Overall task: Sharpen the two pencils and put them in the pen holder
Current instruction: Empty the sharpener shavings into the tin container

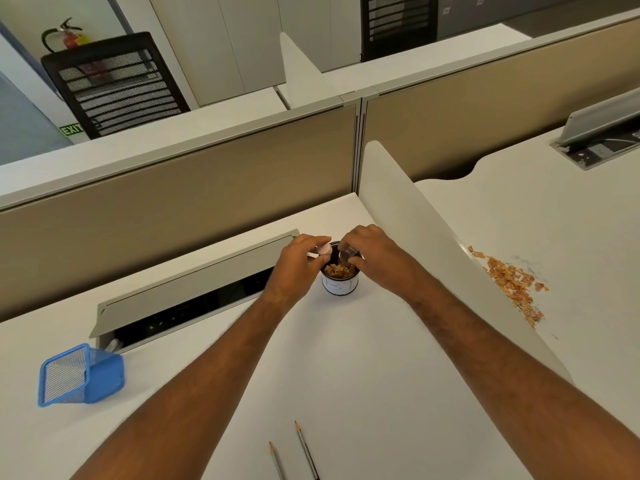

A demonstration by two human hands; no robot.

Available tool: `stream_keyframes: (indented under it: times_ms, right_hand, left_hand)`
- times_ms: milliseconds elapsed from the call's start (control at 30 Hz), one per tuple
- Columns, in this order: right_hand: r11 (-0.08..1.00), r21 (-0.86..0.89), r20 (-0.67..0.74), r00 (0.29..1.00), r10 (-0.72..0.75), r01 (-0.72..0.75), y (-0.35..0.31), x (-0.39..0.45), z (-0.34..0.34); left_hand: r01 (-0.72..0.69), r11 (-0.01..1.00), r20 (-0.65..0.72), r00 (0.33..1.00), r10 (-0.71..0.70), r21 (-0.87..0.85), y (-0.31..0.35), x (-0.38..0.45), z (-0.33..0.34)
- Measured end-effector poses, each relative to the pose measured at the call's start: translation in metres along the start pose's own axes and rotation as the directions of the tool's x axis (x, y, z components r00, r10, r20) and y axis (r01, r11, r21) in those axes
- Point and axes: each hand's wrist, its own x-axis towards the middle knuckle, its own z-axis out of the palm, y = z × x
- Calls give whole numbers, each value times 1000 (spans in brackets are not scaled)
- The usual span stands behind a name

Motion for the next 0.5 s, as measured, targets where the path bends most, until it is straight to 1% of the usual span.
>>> stream_keyframes:
  times_ms: [200, 267, 400, 500]
  right_hand:
    - [985, 170, -116, 992, 48, -28, 5, -10, 1]
    - [983, 183, -149, 987, 59, -31, 6, -12, 2]
    - [980, 193, -155, 985, 76, -45, 6, -17, 5]
    - [954, 292, -170, 978, 121, -67, 4, -22, 8]
  left_hand:
    - [36, 997, -34, 999, -38, -65, -1, -7, -4]
    - [47, 997, -35, 998, -49, -65, -1, -9, -6]
    - [42, 996, -35, 998, -45, -81, -3, -13, -7]
    - [62, 989, -31, 997, -67, -137, -2, -15, -8]
